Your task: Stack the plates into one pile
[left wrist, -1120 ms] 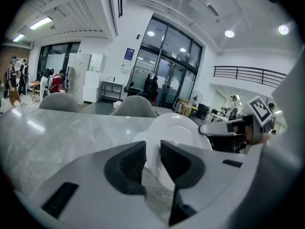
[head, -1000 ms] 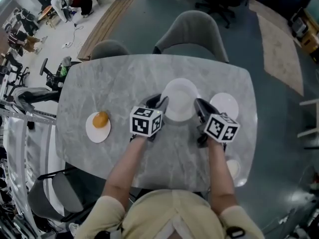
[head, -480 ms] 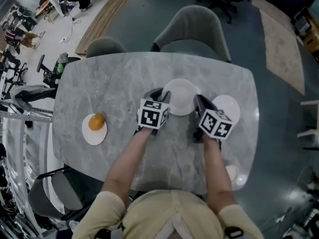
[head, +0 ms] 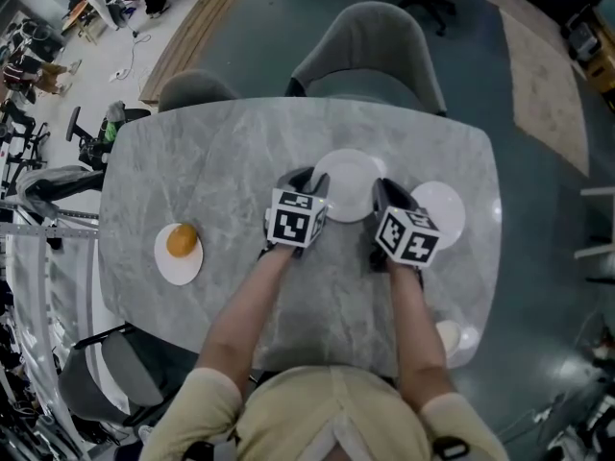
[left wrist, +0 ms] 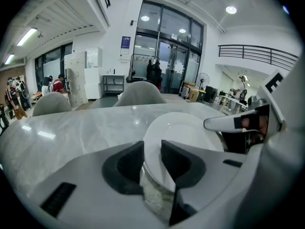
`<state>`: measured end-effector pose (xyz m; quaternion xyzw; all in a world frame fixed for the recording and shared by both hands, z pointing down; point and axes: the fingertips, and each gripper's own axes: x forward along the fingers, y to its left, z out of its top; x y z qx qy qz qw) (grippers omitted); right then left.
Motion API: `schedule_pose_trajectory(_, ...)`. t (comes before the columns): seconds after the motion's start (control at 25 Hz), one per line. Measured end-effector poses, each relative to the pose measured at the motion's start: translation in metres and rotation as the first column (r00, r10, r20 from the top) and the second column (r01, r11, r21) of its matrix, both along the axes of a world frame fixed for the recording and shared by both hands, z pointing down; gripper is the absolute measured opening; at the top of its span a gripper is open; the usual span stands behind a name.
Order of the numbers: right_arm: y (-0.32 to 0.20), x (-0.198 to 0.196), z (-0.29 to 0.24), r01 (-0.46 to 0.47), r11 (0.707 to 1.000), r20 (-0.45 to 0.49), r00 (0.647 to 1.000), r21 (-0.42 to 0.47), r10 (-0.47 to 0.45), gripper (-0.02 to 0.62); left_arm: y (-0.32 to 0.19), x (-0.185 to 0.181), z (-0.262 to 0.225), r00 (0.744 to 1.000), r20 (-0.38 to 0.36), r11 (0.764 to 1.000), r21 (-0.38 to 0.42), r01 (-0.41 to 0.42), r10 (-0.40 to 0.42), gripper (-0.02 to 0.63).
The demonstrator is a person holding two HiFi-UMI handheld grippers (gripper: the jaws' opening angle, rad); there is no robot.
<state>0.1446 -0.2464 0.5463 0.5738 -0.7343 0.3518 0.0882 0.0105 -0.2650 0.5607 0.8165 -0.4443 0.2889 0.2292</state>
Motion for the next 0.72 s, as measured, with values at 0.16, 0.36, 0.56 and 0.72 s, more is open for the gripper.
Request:
schedule_pose_trajectory(0.16,-0.001,0.0,0.005,0.009,1.0,-0.055,0.998,-0.01,-0.009,0.028,-0.001,0.0,0.004,1.0,0.017,1.0,-0.006,-0.006,0.006,0.098)
schedule_pose_trajectory(0.36,-0.001,-0.001,0.007,0.016,1.0,-0.108,0.994,-0.008,-0.017,0.03,-0.003,-0.002,0.006,0.999,0.04,1.0,-0.002,-0.017,0.017,0.098)
schedule_pose_trajectory(0.56,0.0,-0.003,0.012,0.034,0.999,-0.168,0.985,-0.007,-0.035,0.034,-0.003,-0.001,0.01,0.998,0.06,0.999,0.0,-0.033,0.033,0.098)
schedule_pose_trajectory(0.72,0.0,-0.004,0.015,0.054,0.998,-0.242,0.969,-0.007,-0.054,0.049,-0.003,-0.002,0.014,0.997,0.074,0.999,0.005,-0.038,0.038,0.098)
